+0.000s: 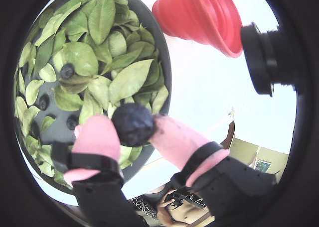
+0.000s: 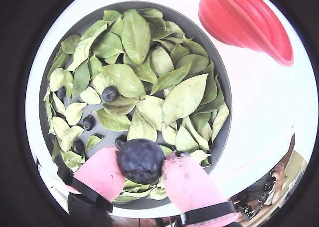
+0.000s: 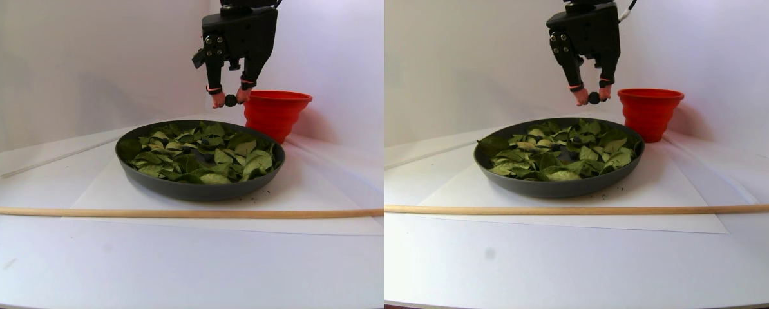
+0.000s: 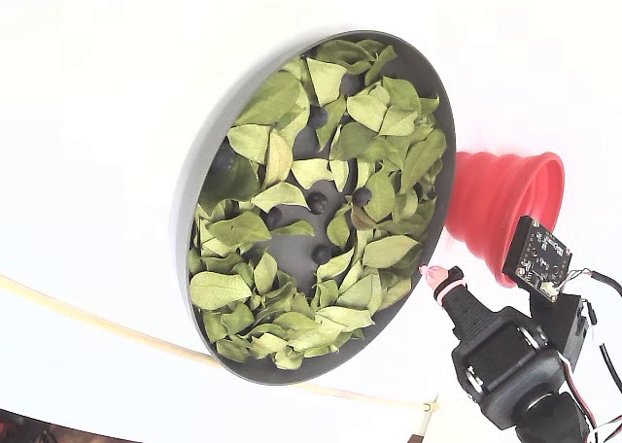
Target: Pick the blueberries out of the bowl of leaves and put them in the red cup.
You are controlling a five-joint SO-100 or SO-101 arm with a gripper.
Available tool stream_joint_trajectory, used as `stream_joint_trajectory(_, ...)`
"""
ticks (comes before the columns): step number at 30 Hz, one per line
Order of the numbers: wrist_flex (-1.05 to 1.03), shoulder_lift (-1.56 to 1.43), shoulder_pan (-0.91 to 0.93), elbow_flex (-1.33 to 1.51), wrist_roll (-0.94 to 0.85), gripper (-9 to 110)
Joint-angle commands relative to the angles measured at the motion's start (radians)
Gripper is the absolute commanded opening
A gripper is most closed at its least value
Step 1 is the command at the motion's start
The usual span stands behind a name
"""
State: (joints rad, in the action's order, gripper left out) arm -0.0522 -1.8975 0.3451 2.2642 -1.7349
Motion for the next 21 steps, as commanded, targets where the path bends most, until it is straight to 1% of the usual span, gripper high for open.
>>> stream_joint_trajectory(1, 0.000, -0.086, 0.032, -0.071, -0.005, 13)
stream_joint_trajectory(21, 0.060, -0.003, 0.103, -0.216, -0.028, 13)
